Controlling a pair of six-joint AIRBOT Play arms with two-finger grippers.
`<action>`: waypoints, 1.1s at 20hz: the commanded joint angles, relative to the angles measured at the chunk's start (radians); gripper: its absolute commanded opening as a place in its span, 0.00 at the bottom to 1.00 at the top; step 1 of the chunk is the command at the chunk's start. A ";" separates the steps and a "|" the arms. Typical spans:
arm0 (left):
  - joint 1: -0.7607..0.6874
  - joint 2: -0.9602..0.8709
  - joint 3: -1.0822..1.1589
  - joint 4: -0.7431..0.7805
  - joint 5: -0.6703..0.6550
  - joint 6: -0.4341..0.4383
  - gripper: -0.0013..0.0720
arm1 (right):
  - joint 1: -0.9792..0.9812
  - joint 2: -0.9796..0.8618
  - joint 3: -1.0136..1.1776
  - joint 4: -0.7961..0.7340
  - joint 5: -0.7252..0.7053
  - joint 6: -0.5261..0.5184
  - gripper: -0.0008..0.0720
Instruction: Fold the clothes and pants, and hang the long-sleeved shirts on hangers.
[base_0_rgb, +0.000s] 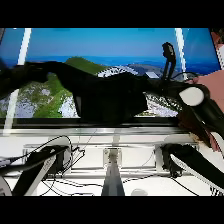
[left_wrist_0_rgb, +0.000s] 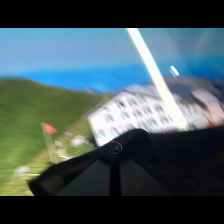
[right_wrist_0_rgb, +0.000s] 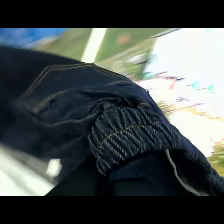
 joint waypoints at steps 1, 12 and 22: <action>-0.182 -0.168 -0.010 0.000 0.154 -0.015 0.04 | -0.111 -0.120 -0.030 -0.044 -0.126 0.016 0.05; -0.484 -0.452 -0.012 0.301 -0.167 -0.365 0.04 | -0.410 -0.191 -0.049 -0.228 0.652 -0.254 0.05; -0.492 -0.541 -0.010 0.338 -0.204 -0.364 0.91 | -0.411 -0.220 -0.120 -0.344 0.612 -0.315 0.92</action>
